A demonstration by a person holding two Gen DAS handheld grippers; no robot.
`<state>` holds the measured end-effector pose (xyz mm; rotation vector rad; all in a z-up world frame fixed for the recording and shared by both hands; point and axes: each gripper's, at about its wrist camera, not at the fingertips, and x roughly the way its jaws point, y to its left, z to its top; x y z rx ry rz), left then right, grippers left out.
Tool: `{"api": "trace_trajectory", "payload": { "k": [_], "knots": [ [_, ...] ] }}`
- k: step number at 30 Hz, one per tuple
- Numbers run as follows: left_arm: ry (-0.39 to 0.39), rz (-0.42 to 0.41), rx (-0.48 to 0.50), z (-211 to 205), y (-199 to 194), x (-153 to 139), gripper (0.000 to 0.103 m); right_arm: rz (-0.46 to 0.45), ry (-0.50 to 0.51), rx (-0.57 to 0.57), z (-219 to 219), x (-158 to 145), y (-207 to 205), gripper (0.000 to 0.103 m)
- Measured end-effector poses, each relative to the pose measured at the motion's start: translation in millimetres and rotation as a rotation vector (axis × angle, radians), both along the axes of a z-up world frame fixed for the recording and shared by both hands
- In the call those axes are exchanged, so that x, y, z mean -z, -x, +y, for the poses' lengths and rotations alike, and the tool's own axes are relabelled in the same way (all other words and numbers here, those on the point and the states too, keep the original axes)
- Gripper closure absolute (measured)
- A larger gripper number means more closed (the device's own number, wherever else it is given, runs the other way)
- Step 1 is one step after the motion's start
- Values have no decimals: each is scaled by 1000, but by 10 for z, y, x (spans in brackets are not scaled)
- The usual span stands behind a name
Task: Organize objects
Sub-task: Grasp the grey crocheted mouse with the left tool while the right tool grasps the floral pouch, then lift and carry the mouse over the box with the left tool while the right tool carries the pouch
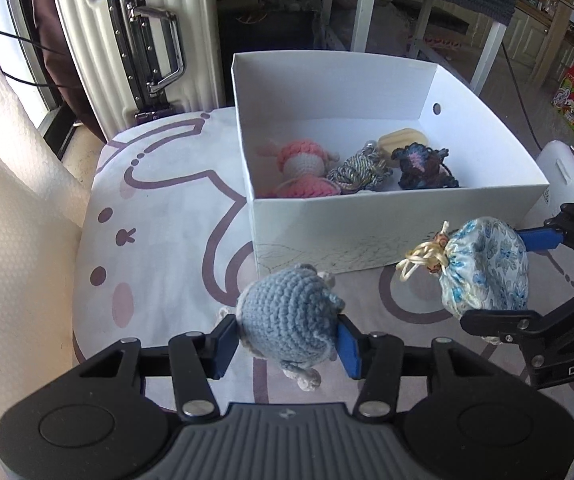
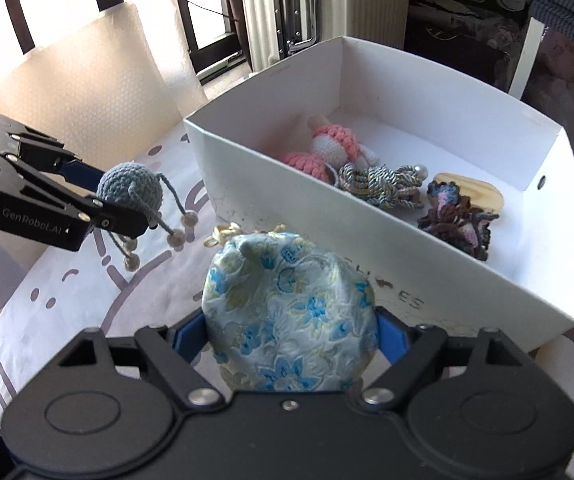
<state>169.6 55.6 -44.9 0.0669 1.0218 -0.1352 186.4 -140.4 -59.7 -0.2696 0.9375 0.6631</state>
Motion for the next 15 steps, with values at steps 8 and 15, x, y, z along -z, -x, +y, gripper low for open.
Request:
{"api": "trace_trajectory", "payload": {
  "k": [8, 15],
  "knots": [
    [31, -86, 40, -285, 172, -314, 50, -61, -62, 76, -209, -445, 129, 17],
    [49, -168, 62, -460, 220, -601, 50, -119, -128, 145, -394, -747, 173, 17]
  ]
}}
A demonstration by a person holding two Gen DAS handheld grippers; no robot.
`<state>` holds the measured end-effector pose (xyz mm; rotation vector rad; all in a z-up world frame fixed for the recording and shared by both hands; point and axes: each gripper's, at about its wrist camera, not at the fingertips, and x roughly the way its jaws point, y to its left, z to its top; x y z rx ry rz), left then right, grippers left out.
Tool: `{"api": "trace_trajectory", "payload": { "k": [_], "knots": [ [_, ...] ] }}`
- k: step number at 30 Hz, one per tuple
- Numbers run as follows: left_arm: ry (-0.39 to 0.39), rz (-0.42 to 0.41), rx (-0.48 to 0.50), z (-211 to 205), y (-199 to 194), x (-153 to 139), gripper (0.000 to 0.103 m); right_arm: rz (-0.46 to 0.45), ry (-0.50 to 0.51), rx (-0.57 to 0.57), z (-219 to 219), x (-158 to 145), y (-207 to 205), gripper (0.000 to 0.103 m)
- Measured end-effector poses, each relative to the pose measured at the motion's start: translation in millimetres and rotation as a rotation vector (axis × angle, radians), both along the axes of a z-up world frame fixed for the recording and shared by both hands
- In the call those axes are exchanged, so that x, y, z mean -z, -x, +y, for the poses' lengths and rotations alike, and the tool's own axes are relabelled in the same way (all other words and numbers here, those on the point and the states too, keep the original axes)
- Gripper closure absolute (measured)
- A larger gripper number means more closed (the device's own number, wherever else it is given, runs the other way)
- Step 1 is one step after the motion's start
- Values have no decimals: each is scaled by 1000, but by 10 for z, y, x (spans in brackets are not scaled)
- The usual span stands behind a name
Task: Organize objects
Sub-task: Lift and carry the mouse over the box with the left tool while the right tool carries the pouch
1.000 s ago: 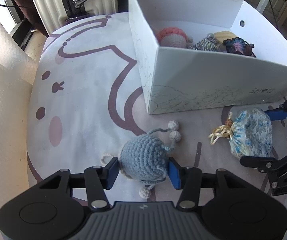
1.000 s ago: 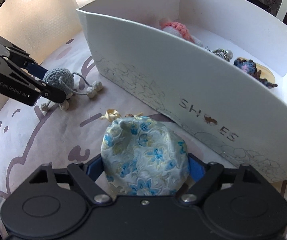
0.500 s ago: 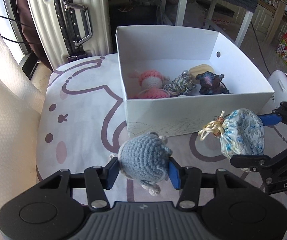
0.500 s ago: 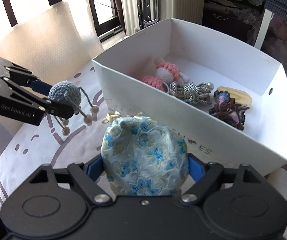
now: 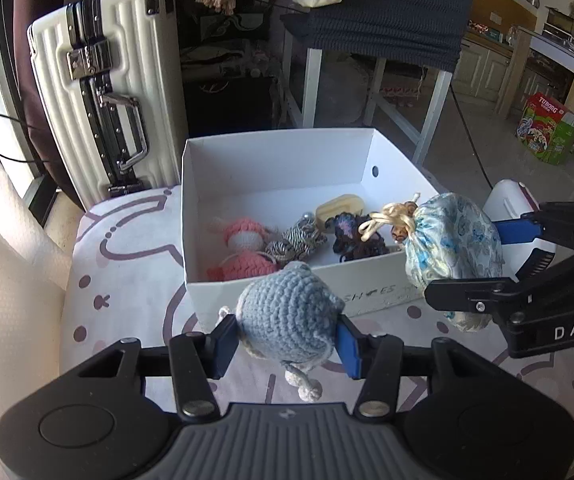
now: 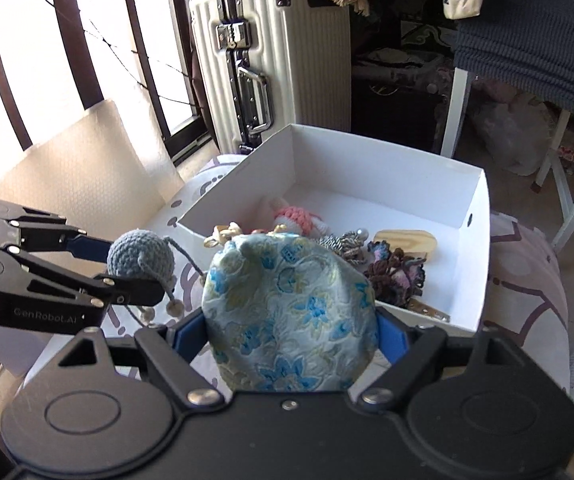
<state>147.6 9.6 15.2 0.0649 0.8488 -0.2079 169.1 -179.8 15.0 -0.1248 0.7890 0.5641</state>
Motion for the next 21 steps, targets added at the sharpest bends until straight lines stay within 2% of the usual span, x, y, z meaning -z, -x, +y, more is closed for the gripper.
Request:
{"api": "trace_trajectory", "payload": {
  "k": [8, 15, 21],
  "knots": [
    [-32, -79, 25, -122, -285, -269, 50, -69, -9, 50, -136, -269, -273, 17],
    [-72, -140, 53, -226, -829, -480, 50, -96, 3, 79, -208, -369, -805, 17],
    [-67, -139, 44, -190, -1416, -375, 50, -69, -24, 126, -187, -343, -1351, 17]
  ]
}}
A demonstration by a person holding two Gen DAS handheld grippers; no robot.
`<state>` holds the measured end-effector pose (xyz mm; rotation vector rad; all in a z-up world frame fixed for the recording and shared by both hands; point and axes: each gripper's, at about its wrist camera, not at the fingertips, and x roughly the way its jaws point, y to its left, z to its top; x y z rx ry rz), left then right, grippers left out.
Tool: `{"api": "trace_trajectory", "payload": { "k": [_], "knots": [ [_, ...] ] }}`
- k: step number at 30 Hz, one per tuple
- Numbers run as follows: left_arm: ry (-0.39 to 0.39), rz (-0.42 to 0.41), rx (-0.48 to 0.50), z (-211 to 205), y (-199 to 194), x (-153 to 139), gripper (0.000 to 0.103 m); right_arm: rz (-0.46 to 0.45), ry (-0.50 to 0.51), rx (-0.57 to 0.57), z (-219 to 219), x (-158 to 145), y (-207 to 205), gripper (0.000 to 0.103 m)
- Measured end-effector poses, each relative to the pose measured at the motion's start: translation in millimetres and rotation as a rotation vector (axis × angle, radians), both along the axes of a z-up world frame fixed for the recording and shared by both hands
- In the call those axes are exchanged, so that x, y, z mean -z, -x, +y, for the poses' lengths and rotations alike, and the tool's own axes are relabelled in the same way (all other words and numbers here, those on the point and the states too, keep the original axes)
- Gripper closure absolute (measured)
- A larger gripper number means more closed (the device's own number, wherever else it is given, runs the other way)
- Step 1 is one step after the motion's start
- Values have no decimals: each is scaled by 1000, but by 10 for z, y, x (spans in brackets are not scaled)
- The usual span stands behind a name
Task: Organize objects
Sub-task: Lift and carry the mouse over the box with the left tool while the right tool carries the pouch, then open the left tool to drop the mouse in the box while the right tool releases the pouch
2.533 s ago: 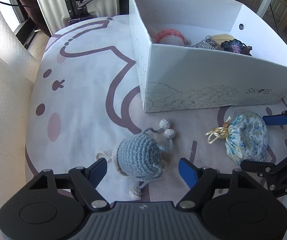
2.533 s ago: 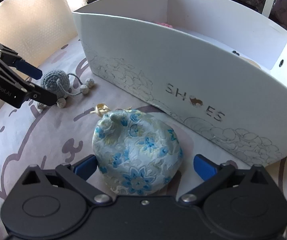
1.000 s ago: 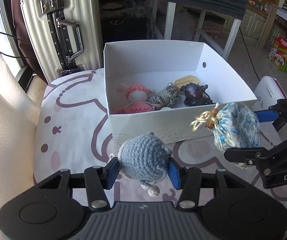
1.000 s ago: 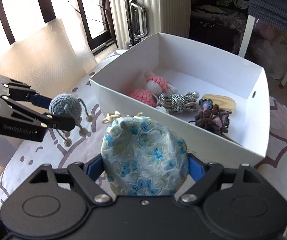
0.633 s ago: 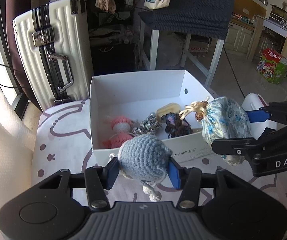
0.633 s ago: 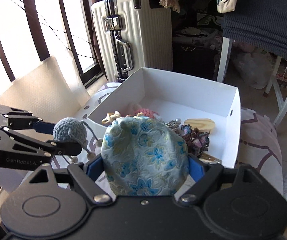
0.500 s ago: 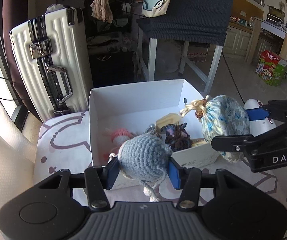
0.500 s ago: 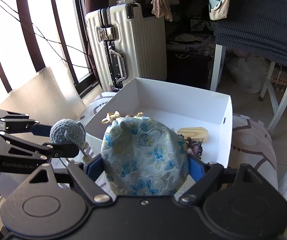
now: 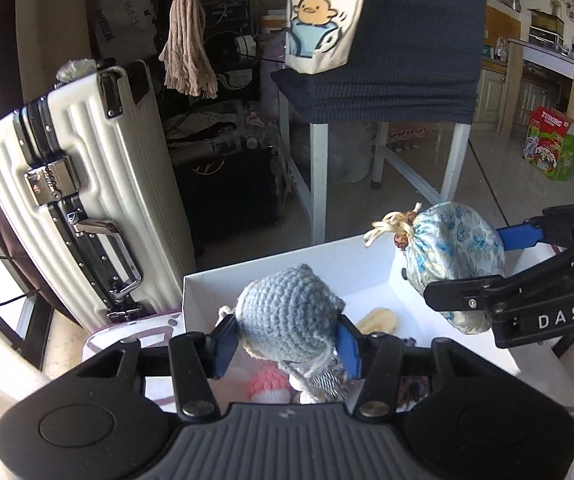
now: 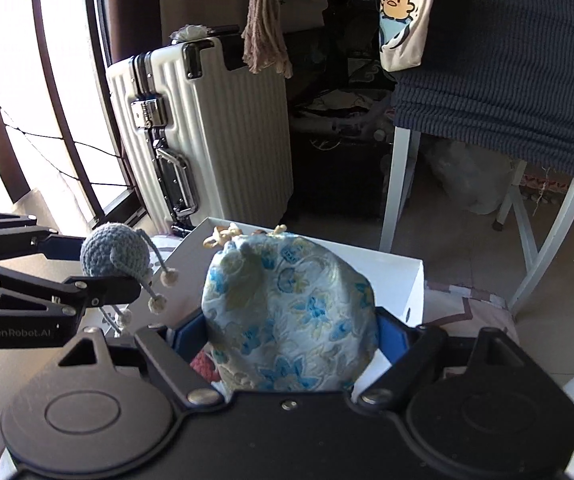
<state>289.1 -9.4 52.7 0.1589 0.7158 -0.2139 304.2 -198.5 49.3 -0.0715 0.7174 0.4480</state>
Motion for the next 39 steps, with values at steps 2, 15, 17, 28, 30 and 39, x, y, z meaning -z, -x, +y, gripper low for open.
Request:
{"api": "trace_trajectory", "payload": {
  "k": [2, 15, 17, 28, 30, 39],
  "knots": [
    [5, 15, -12, 46, -206, 114, 50, 21, -14, 14, 37, 42, -175, 17],
    [-40, 115, -20, 311, -948, 818, 50, 249, -26, 126, 447, 703, -1131, 17],
    [-61, 132, -3, 306, -1009, 898, 50, 278, -33, 146, 509, 803, -1231, 17],
    [-71, 151, 14, 438, -1216, 1058, 51, 372, -80, 229, 797, 1102, -1470, 17],
    [-73, 142, 27, 444, -1217, 1061, 51, 383, -83, 235, 834, 1137, -1485, 17],
    [-52, 132, 40, 447, -1200, 1035, 41, 428, -110, 298, 937, 1309, -1612, 17]
  ]
}}
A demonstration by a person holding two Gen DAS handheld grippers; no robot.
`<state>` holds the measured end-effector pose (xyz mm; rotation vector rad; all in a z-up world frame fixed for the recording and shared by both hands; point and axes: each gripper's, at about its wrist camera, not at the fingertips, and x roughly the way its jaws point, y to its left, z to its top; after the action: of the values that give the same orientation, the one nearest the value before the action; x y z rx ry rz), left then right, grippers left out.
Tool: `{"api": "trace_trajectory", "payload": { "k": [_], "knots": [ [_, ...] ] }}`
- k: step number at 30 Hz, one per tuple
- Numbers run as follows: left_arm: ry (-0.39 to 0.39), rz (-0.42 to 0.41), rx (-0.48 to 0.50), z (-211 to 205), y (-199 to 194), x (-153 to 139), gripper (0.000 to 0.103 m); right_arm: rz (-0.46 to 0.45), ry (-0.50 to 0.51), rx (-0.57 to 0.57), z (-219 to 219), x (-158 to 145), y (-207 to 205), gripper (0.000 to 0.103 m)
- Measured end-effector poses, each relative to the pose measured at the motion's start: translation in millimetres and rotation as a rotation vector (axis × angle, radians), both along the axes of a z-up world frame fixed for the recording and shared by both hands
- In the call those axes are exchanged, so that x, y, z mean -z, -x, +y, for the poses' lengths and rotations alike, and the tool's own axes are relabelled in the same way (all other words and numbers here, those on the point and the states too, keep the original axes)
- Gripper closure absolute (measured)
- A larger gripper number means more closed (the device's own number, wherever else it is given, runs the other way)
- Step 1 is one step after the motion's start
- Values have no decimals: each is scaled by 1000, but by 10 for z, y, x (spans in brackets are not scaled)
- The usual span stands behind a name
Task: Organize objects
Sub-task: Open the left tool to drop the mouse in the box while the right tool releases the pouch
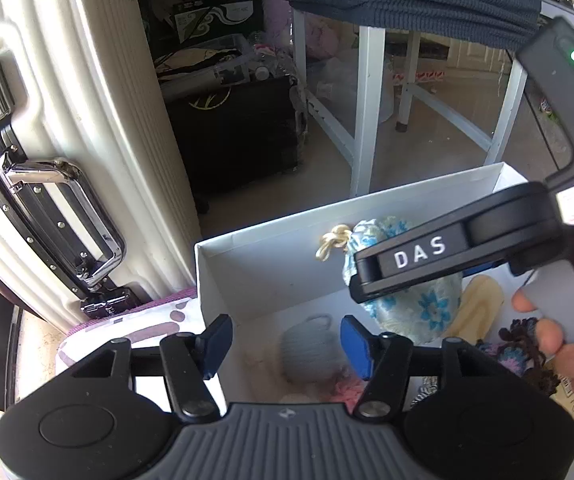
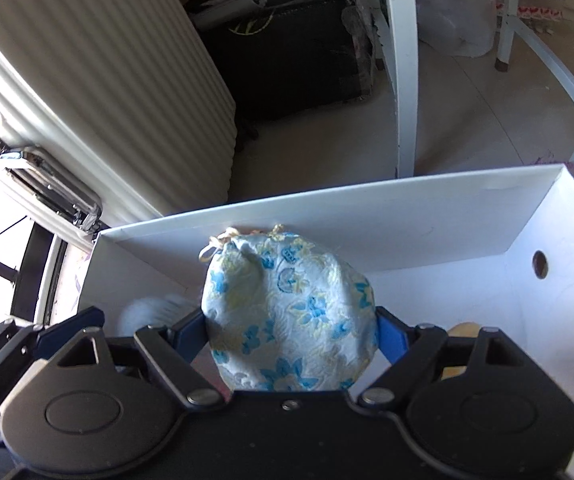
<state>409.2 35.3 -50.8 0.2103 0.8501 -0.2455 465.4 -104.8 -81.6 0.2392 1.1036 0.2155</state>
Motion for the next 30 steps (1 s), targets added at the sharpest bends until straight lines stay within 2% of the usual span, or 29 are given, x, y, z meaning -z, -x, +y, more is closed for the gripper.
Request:
{"api": "trace_trajectory", "payload": {
  "k": [12, 14, 19, 24, 27, 28, 29, 30],
  "knots": [
    [10, -15, 1, 19, 15, -43, 38, 7, 6, 31, 52, 128, -50, 15],
    [7, -15, 2, 11, 18, -45, 37, 0, 8, 51, 43, 154, -37, 0],
    [1, -12, 2, 0, 21, -44, 37, 28, 15, 56, -30, 183, -14, 0],
    [8, -6, 4, -13, 27, -43, 37, 14, 55, 33, -55, 194, 8, 2],
    [12, -5, 10, -27, 30, -46, 37, -6, 98, 24, -34, 214, 24, 22],
    [13, -5, 12, -30, 32, -50, 37, -17, 114, 18, -22, 222, 33, 41],
    [15, -5, 14, -34, 32, -53, 37, -22, 120, 9, -9, 234, 39, 65],
    [17, -5, 15, -37, 32, -56, 37, -20, 124, 6, -1, 251, 43, 73]
  ]
}}
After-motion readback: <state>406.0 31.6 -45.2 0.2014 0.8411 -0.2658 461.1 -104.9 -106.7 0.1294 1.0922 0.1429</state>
